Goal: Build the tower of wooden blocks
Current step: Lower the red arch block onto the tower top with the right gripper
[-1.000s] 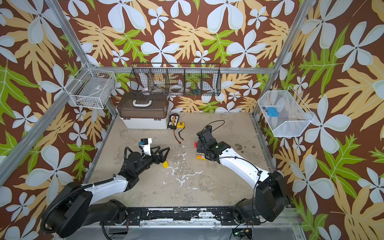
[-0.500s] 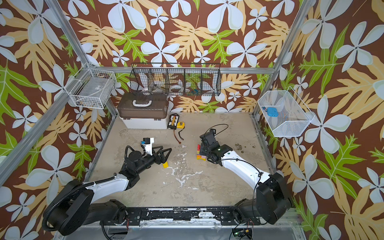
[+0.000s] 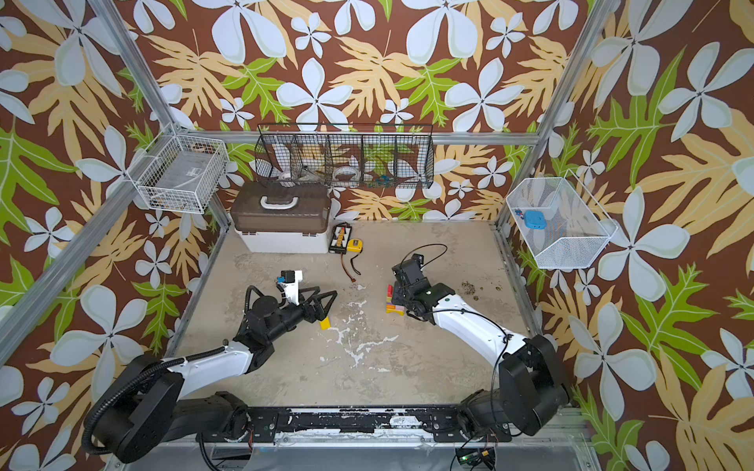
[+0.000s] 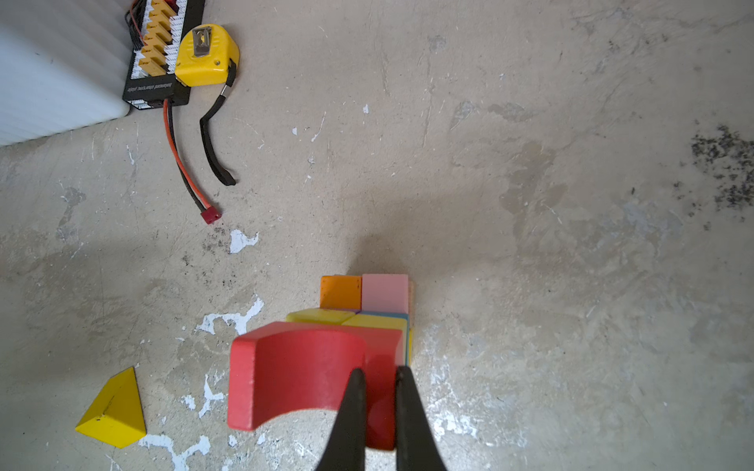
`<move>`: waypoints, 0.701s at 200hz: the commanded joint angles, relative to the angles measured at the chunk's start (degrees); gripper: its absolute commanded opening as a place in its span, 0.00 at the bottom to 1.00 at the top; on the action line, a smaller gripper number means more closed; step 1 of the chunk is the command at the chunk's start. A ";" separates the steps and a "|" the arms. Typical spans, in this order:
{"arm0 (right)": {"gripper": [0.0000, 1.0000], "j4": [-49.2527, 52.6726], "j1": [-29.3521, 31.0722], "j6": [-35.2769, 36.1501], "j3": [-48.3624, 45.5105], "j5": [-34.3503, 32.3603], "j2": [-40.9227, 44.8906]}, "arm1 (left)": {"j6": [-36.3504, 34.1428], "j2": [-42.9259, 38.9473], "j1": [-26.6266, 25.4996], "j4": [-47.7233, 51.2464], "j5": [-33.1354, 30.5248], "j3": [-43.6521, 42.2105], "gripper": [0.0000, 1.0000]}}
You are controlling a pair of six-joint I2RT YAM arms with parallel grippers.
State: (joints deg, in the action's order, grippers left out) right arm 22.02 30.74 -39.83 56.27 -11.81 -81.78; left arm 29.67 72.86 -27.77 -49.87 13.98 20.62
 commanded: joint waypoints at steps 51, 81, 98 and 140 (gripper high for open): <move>0.00 -1.28 -0.16 -0.20 0.24 -0.31 -1.02 | -0.61 -0.24 -0.26 -0.93 0.26 0.30 0.93; 0.00 -1.19 -0.14 -0.29 0.33 -0.40 -1.30 | -0.75 -0.50 -0.36 -0.85 0.09 0.30 0.93; 0.03 -1.06 -0.15 -0.31 0.48 -0.33 -1.60 | -0.77 -0.36 -0.44 -0.85 0.09 0.30 0.93; 0.12 -0.75 -0.15 -0.38 0.59 -0.51 -1.46 | -0.76 -0.40 -0.53 -0.77 0.00 0.30 0.93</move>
State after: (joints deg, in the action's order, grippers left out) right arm 20.64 30.57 -40.01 56.49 -12.01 -83.22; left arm 28.80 72.64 -28.12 -49.82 13.96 20.62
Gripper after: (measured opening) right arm 0.096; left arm 0.931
